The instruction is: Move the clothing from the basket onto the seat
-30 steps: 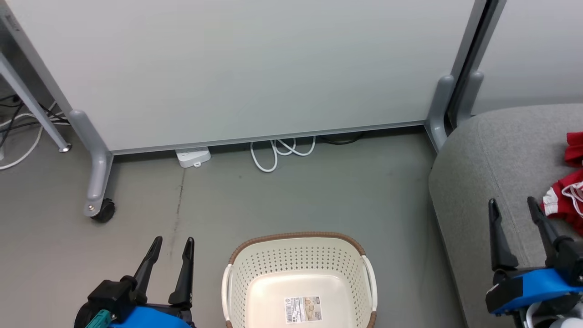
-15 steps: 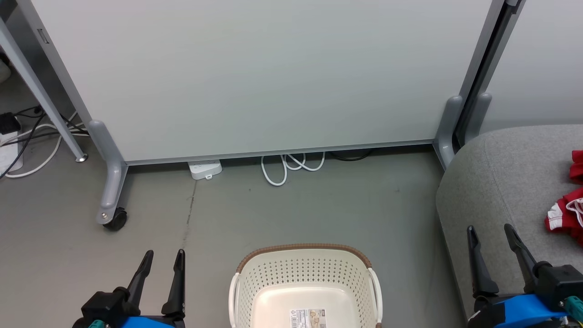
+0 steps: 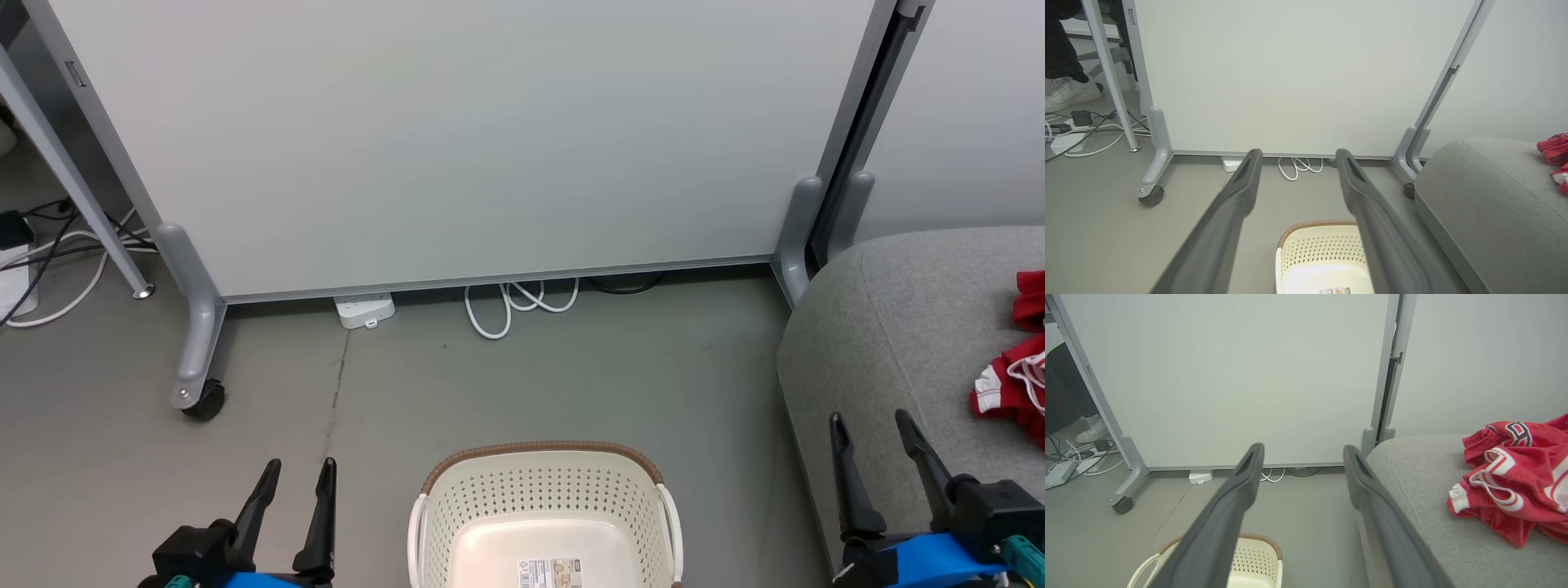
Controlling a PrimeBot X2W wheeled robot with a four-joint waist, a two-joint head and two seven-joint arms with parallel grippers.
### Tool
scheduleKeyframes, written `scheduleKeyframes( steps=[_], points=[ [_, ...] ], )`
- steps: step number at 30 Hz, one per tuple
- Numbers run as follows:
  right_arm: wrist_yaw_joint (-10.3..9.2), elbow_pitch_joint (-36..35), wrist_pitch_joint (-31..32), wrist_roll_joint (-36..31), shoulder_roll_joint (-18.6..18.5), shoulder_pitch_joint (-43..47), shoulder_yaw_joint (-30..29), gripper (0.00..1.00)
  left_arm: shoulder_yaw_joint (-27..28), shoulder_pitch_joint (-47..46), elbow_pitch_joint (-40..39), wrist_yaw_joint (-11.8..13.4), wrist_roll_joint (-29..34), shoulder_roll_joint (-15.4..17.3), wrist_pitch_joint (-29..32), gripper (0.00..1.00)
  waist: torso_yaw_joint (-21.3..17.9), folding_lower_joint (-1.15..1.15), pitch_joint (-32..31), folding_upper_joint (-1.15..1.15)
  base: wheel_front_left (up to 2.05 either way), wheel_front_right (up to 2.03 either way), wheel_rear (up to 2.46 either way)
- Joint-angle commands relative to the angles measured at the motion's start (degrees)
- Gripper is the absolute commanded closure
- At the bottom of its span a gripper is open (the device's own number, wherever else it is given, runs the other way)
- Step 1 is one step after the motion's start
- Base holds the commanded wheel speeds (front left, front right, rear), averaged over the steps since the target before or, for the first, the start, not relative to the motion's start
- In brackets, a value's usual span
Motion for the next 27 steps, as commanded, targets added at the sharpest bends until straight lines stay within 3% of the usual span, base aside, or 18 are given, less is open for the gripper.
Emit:
scheduleKeyframes(
  steps=[1, 5, 6, 15, 27],
  points=[
    [-0.02, 0.2, -0.3, 0.4, 0.2, 0.1, 0.2, 0.0, -0.2, -0.7, 0.1, -0.2, -0.2, 0.5, -0.2, 0.0, 0.0, 0.0, 0.0, 0.0, 0.0, 0.0, 0.0],
    [-0.02, 0.8, -0.7, 0.9, 0.2, -0.3, 0.4, 0.0, -0.6, -1.0, 0.6, -0.2, -0.6, 0.7, -0.2, 0.0, -0.1, 0.0, 0.0, 0.0, 0.0, 0.0, 0.0],
    [0.0, 0.8, -0.4, 0.5, 0.0, -0.1, 0.3, 1.0, -0.7, -0.3, 0.6, 0.0, -0.4, 0.3, 0.0, 1.0, -0.1, 0.0, 0.0, 0.0, 0.0, 0.0, 0.0],
    [0.01, 5.9, 0.2, 0.9, 0.3, 0.5, 0.3, 1.0, -1.4, 2.5, 4.5, 0.0, -0.8, -1.2, 0.5, 1.0, -0.2, 0.0, 0.0, 0.0, 0.0, 0.0, 0.0],
    [0.01, 7.5, 1.5, 15.0, 0.3, -1.4, 0.0, 1.0, 1.2, 1.8, 2.7, 0.0, -12.2, -1.7, 3.8, 1.0, -0.4, 0.0, 0.1, 0.0, 0.0, 0.0, 0.0]
  ],
)
